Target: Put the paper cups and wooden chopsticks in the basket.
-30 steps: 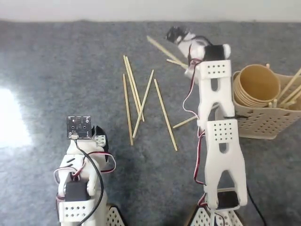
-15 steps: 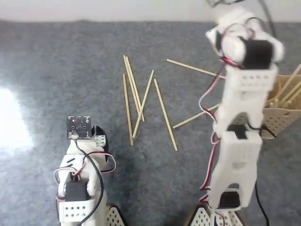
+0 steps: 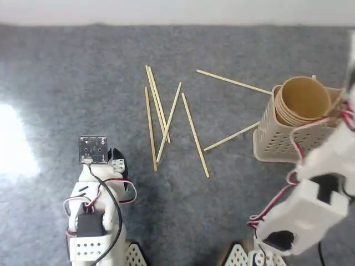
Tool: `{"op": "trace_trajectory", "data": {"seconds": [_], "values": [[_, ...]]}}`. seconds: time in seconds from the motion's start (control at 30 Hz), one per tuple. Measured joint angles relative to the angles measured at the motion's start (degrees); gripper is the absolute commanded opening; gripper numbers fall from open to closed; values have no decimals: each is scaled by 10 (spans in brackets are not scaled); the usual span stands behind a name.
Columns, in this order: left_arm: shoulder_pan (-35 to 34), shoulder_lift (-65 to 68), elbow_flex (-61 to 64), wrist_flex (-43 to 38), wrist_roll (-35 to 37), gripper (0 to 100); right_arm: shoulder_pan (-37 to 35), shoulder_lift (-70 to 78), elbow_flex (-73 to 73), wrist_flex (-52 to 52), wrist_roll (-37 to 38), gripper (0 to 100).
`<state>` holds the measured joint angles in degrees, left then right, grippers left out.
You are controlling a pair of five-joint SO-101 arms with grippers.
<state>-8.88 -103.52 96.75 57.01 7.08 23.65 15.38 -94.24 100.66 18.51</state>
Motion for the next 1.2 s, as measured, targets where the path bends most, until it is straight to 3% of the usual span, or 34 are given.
{"op": "trace_trajectory", "data": {"seconds": [0.3,1.2], "values": [[0,0,0,0,0,21,38,-120,22,0,-8,6],[0,0,0,0,0,21,38,-571,613,-5,-33,6]]}}
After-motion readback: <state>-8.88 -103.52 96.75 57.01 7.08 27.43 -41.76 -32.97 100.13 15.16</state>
